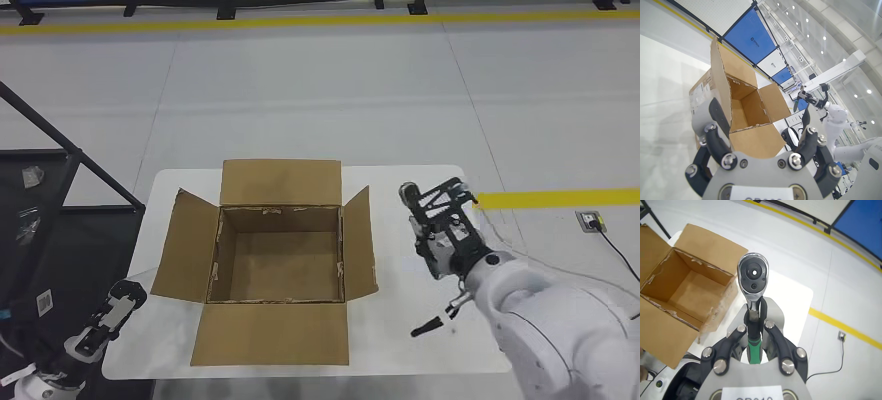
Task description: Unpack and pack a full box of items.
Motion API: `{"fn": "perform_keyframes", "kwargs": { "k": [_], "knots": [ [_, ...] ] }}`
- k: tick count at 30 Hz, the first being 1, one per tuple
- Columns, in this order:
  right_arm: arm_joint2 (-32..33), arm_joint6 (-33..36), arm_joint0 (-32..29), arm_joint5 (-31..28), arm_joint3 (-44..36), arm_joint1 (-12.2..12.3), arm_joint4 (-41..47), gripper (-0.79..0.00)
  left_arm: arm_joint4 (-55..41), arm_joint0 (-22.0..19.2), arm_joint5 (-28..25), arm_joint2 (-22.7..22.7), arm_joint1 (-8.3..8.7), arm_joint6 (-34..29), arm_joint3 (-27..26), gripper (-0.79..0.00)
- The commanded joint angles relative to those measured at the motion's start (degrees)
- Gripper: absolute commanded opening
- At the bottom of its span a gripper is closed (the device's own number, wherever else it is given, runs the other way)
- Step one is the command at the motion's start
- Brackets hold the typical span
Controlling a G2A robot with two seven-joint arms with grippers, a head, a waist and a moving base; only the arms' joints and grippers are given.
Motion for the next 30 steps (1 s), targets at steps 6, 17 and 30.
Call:
{"fn": "perform_keyframes", "kwargs": {
  "k": [6,17,30],
  "knots": [
    [-22.8,-0.1,22.6,4.7,17.5,-5.3,1.6,-0.785,0.0,0.0,0.0,0.0,0.00,0.0,0.0,0.000],
    [-49.8,-9.9,45.2,9.1,59.3,-23.5,18.2,-0.785,0.0,0.0,0.0,0.0,0.00,0.0,0.0,0.000],
    [-54.7,-13.7,48.1,7.1,79.3,-34.1,25.2,-0.785,0.0,0.0,0.0,0.0,0.00,0.0,0.0,0.000]
  ]
}}
